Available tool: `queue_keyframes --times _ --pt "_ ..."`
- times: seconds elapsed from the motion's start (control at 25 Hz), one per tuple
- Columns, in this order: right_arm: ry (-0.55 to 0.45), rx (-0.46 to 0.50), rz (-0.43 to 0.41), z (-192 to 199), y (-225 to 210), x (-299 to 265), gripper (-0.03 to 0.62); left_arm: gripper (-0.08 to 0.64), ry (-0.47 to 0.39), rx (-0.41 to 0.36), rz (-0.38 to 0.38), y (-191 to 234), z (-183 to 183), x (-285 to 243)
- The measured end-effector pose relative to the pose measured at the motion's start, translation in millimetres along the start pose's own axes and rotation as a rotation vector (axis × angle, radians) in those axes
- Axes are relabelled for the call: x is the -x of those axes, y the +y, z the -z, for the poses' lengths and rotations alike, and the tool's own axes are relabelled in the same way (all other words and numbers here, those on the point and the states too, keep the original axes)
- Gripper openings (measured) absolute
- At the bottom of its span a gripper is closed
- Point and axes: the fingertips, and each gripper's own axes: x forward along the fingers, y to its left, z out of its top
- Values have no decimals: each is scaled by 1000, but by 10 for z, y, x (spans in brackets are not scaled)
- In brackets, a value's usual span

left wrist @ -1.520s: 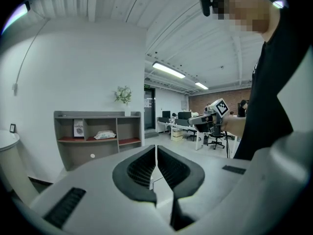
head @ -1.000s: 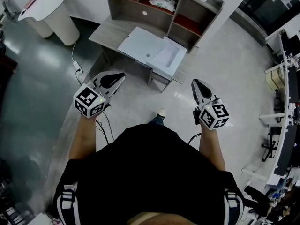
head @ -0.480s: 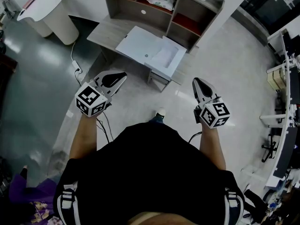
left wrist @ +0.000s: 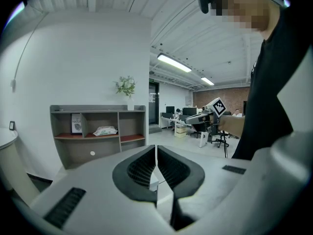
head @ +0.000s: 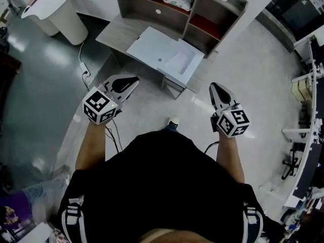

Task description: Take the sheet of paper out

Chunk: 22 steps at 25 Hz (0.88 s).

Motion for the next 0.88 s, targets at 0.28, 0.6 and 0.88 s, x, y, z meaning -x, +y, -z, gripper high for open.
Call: queue_keyframes --times 0.28,0.6,0.88 --pt "14 -7 -14 25 -148 -129 14 31 6 9 -10 87 -25 -135" --pt "22 -9 -26 37 -349 -294 14 32 18 20 -18 191 -4 -332" --pt "29 -17 -34 16 -579 -438 14 31 33 22 -15 310 -32 -580"
